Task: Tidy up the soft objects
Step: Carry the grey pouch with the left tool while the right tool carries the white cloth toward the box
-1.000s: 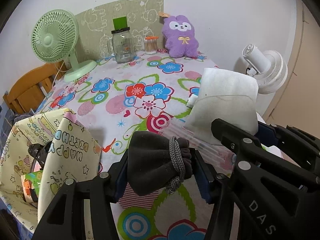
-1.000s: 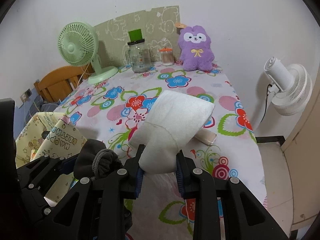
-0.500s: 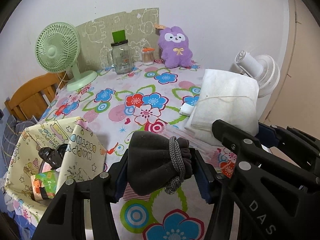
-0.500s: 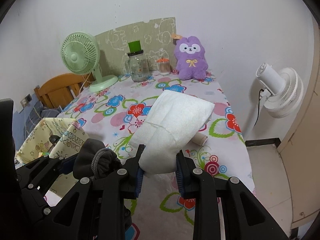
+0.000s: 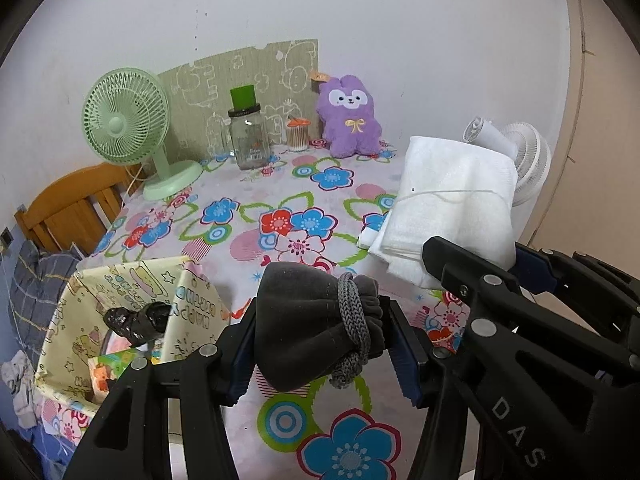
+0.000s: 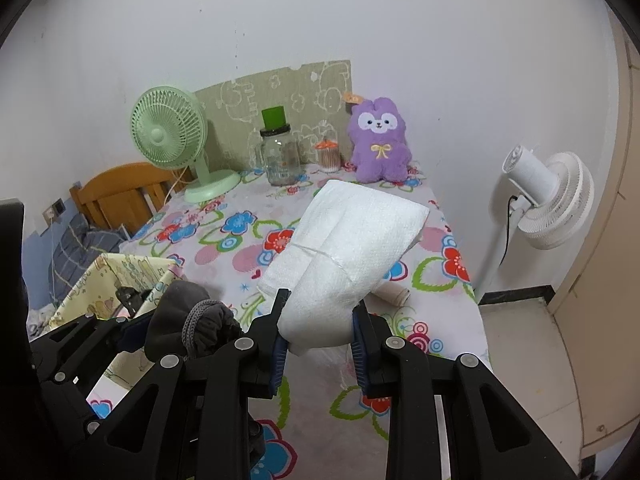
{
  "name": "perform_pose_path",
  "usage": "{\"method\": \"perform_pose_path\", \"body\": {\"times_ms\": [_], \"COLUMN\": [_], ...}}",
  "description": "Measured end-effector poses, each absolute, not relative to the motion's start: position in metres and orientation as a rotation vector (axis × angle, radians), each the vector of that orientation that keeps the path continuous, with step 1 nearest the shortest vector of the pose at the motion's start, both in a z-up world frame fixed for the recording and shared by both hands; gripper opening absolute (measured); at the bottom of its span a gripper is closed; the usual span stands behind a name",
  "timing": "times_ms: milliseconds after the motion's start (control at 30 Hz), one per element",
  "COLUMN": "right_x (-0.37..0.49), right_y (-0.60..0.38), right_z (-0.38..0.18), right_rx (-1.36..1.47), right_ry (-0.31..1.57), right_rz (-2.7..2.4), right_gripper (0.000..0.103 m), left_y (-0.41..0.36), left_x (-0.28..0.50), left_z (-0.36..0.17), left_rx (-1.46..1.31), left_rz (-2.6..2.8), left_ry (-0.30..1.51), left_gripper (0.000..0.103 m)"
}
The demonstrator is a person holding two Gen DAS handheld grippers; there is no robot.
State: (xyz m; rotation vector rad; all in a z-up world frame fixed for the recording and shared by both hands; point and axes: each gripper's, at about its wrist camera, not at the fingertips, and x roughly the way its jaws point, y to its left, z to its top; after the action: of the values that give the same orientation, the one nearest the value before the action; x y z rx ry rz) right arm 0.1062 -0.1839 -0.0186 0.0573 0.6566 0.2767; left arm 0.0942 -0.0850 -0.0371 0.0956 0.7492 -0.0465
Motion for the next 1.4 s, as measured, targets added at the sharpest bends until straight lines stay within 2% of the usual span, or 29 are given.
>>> {"method": "perform_pose_path", "body": {"times_ms": [1400], "right_x": [0.092], "right_y": [-0.086], "right_z": [0.012], "right_rx": [-0.038], "right_ry": [0.633], "right_rz": [0.331], "right_gripper": [0.03], "left_y": [0.004], "left_x": [0.074], "left_z": [-0.006], "left_rx": [0.098], "left_rz": [-0.008], "left_ry": [0.683], "left_gripper": [0.06]}}
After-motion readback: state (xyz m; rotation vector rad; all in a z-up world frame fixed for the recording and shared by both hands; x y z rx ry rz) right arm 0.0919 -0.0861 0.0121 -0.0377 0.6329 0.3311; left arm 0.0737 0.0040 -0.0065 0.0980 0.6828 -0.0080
